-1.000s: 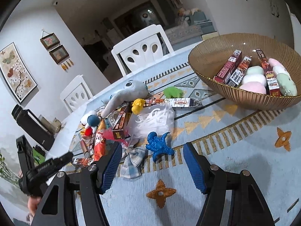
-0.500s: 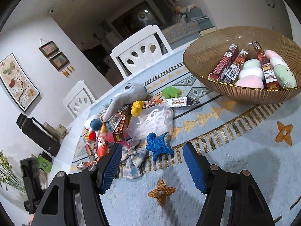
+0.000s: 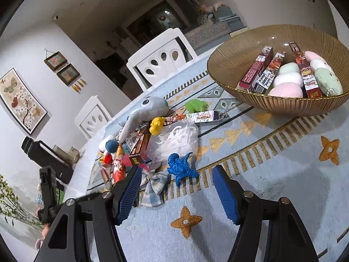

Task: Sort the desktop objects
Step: 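Grasp the anime-print snack stick with left tool while right tool grasps plaid bow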

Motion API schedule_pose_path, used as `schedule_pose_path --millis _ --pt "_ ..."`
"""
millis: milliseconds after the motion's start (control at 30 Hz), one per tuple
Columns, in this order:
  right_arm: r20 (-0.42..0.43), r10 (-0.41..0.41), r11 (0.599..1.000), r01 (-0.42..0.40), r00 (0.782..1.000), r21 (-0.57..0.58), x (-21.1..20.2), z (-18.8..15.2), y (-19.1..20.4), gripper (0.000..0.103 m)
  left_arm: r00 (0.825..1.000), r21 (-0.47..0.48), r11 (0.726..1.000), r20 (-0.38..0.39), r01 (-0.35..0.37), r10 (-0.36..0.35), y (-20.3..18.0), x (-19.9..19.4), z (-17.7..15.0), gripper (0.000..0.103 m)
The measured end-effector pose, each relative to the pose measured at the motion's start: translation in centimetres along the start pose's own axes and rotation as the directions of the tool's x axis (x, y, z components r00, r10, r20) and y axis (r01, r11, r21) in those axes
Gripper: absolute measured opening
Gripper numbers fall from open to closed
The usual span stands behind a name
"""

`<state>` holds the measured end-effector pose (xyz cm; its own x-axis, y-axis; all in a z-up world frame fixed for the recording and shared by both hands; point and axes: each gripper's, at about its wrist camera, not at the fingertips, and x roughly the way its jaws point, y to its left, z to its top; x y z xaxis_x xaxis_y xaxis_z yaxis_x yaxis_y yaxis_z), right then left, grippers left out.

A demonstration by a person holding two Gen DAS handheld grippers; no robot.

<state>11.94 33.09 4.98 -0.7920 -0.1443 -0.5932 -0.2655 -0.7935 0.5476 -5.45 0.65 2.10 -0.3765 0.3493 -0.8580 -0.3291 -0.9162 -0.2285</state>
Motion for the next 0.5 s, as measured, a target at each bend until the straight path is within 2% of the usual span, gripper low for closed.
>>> schedule_pose_path --millis 100,167,333,467,500 --pt "0.001 0.003 1.0 -0.003 1.0 -0.003 -0.1 -0.1 0.1 0.066 0.995 0.022 0.998 -0.074 0.062 -0.06 -1.7 -0.7 -1.9 0.05" --pt "0.002 0.003 1.0 -0.003 1.0 -0.005 -0.1 -0.1 0.1 0.066 0.988 0.074 0.991 -0.114 0.111 -0.102 -3.6 -1.3 -3.7 0.05" --pt "-0.004 0.0 1.0 0.0 1.0 -0.01 0.0 -0.3 0.2 0.066 0.984 0.193 0.972 -0.141 0.132 -0.105 -7.3 -0.9 -5.2 0.05" --pt "0.001 -0.005 1.0 0.005 1.0 -0.012 0.0 -0.2 0.0 0.066 0.997 0.287 0.957 -0.082 0.034 -0.011 -9.8 0.1 -5.1 0.05" --pt "0.0 -0.007 1.0 0.007 1.0 -0.014 0.0 -0.2 0.1 0.066 0.998 0.299 0.954 -0.066 0.008 0.012 -10.3 0.4 -4.7 0.046"
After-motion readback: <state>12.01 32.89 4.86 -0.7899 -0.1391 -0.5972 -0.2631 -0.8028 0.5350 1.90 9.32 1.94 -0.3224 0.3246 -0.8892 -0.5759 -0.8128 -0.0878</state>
